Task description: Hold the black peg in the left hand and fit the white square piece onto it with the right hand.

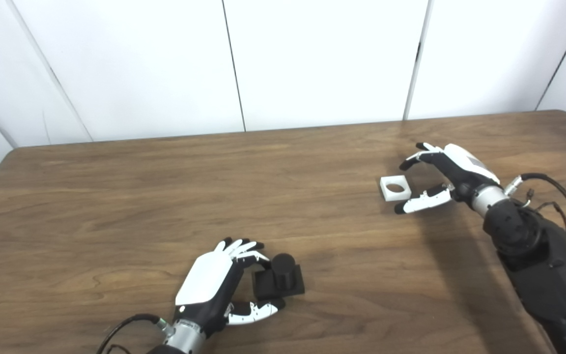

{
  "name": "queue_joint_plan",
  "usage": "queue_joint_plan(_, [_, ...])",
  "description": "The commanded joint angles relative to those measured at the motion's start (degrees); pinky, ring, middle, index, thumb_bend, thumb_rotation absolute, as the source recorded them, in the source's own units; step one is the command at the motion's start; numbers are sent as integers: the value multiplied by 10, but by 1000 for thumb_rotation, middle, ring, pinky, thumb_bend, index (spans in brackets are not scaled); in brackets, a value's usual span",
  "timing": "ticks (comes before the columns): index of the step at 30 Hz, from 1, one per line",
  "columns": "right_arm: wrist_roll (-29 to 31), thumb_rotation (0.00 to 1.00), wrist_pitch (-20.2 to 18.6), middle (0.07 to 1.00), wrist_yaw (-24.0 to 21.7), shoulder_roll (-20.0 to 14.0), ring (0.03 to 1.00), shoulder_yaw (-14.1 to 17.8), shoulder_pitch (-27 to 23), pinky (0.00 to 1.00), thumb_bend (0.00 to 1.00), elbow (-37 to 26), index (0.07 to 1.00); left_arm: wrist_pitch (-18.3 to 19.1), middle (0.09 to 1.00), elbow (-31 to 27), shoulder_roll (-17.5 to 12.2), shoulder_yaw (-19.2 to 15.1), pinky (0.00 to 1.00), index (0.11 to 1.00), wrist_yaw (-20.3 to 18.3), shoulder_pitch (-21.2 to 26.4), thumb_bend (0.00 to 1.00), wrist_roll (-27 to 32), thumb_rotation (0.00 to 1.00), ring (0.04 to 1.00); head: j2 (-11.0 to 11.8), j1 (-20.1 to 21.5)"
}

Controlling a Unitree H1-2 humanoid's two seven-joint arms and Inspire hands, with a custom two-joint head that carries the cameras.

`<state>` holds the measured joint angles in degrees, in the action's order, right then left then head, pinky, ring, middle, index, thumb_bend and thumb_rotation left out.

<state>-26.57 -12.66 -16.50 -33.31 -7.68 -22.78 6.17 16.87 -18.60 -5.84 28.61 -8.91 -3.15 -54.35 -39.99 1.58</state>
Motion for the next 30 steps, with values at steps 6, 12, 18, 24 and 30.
queue_joint_plan(6, [-8, 330, 16, 975, 20, 0, 1000, 6, -45, 979, 940, -6, 742, -11, 881, 8, 2, 2, 1000, 619, -5, -3, 657, -1, 354, 943, 0, -1])
queue_joint_plan(12, [-15, 338, 14, 976, 21, 6, 1000, -2, -55, 977, 933, 1, 742, -6, 889, 3, 3, 0, 1000, 625, -13, -3, 661, 2, 357, 951, -1, 0])
queue_joint_plan(18, [-19, 329, 26, 969, 28, 12, 1000, -10, -65, 971, 939, 26, 738, -8, 886, 3, 1, 2, 1000, 626, -12, -2, 661, -4, 343, 946, -2, 0])
queue_joint_plan(24, [-20, 338, 36, 970, 31, 16, 1000, -14, -73, 978, 962, 54, 732, -10, 886, 2, 2, 1, 1000, 624, -11, -3, 662, -1, 332, 947, -2, 1])
queue_joint_plan(30, [-24, 342, 45, 973, 27, 15, 1000, -22, -77, 998, 961, 75, 736, -10, 885, 2, 1, 1, 1000, 622, -11, -4, 663, 0, 334, 947, -2, 0])
